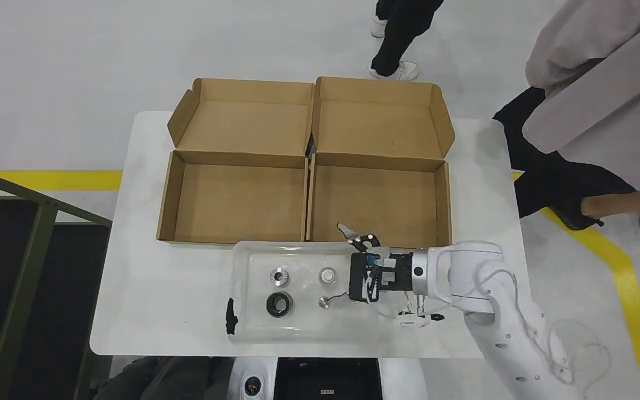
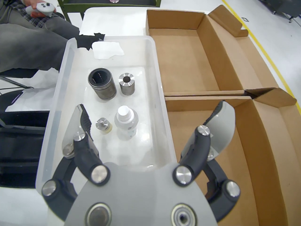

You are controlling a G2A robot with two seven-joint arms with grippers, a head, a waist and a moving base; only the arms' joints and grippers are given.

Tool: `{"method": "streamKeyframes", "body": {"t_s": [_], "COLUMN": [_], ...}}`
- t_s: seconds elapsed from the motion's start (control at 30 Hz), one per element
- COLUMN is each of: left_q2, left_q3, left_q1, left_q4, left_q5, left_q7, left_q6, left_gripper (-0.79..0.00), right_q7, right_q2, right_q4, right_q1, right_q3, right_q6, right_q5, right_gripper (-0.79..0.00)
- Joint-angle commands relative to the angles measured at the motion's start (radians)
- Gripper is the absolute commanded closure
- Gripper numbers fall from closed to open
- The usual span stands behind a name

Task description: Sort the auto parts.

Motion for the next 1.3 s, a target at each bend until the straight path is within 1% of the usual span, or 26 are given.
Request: {"method": "streamKeyframes", "body": {"t_s": [0.0, 0.23, 0.53, 0.57, 0.6, 0.67, 0.73, 0.8, 0.9, 1.0, 1.07, 1.27], "left_q2": [0.0, 0.0, 0.0, 0.0, 0.0, 0.0, 0.0, 0.0, 0.0, 0.0, 0.0, 0.0], "left_q3": [0.0, 0.0, 0.0, 0.0, 0.0, 0.0, 0.0, 0.0, 0.0, 0.0, 0.0, 0.0], "left_q1": [0.0, 0.0, 0.0, 0.0, 0.0, 0.0, 0.0, 0.0, 0.0, 0.0, 0.0, 0.0], "left_q4": [0.0, 0.0, 0.0, 0.0, 0.0, 0.0, 0.0, 0.0, 0.0, 0.0, 0.0, 0.0], "left_q5": [0.0, 0.0, 0.0, 0.0, 0.0, 0.0, 0.0, 0.0, 0.0, 0.0, 0.0, 0.0], "left_q7": [0.0, 0.0, 0.0, 0.0, 0.0, 0.0, 0.0, 0.0, 0.0, 0.0, 0.0, 0.0], "left_q6": [0.0, 0.0, 0.0, 0.0, 0.0, 0.0, 0.0, 0.0, 0.0, 0.0, 0.0, 0.0], "left_gripper": [-0.785, -0.785, -0.785, -0.785, -0.785, -0.785, -0.785, -0.785, -0.785, -0.785, -0.785, -0.785], "right_q7": [0.02, 0.09, 0.141, 0.143, 0.148, 0.155, 0.161, 0.165, 0.168, 0.167, 0.166, 0.161], "right_q2": [0.005, 0.024, 0.044, 0.046, 0.048, 0.052, 0.055, 0.057, 0.058, 0.058, 0.059, 0.058], "right_q4": [0.0, -0.008, 0.023, 0.028, 0.032, 0.041, 0.049, 0.058, 0.074, 0.088, 0.092, 0.11], "right_q1": [0.014, 0.048, 0.072, 0.077, 0.082, 0.091, 0.1, 0.108, 0.119, 0.131, 0.136, 0.156], "right_q3": [-0.026, -0.108, -0.171, -0.176, -0.181, -0.188, -0.192, -0.192, -0.197, -0.201, -0.205, -0.221], "right_q6": [0.0, 0.0, 0.0, 0.0, 0.0, 0.0, 0.0, 0.003, 0.004, 0.017, 0.028, 0.043], "right_q5": [0.005, 0.005, 0.034, 0.042, 0.047, 0.054, 0.06, 0.062, 0.062, 0.057, 0.05, 0.037], "right_gripper": [-0.785, -0.785, -0.785, -0.699, -0.69, -0.73, -0.739, -0.653, -0.594, -0.459, -0.391, -0.369]}}
